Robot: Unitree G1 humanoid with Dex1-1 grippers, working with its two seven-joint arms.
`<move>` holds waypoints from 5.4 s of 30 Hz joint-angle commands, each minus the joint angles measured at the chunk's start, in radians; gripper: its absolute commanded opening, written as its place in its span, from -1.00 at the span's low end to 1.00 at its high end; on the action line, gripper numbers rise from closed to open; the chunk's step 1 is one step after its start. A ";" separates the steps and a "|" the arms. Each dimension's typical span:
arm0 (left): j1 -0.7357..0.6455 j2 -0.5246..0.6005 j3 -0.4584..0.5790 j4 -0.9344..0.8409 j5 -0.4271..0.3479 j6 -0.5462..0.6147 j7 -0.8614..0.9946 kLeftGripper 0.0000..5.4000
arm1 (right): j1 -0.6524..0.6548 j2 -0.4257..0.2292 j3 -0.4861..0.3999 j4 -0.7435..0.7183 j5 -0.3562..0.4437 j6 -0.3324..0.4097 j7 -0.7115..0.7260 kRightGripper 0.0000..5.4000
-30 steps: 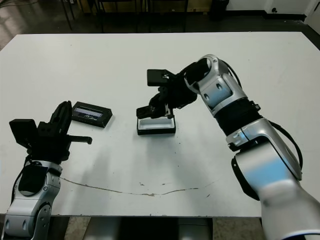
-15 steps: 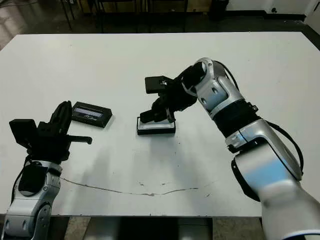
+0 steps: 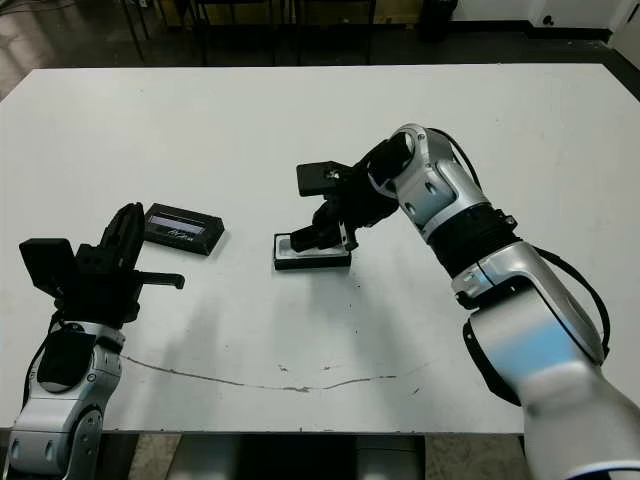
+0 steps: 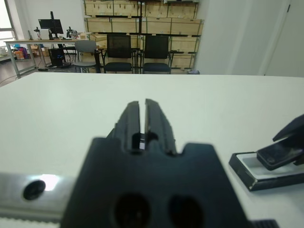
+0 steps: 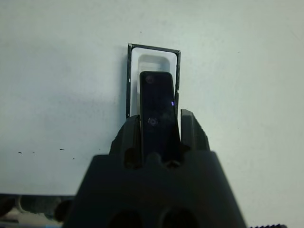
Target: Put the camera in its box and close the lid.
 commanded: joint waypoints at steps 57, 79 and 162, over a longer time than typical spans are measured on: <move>0.028 -0.010 -0.012 0.012 0.019 0.003 0.009 -1.00 | -0.050 0.064 0.073 0.190 -0.075 -0.224 0.022 0.47; 0.036 -0.013 -0.018 0.017 0.019 -0.017 0.011 -1.00 | -0.043 -0.012 -0.241 0.137 0.172 -0.149 0.017 0.99; -1.157 0.342 -0.642 1.388 0.573 0.045 -0.817 -1.00 | 1.024 0.165 -0.657 -0.933 0.399 0.003 -1.183 -0.99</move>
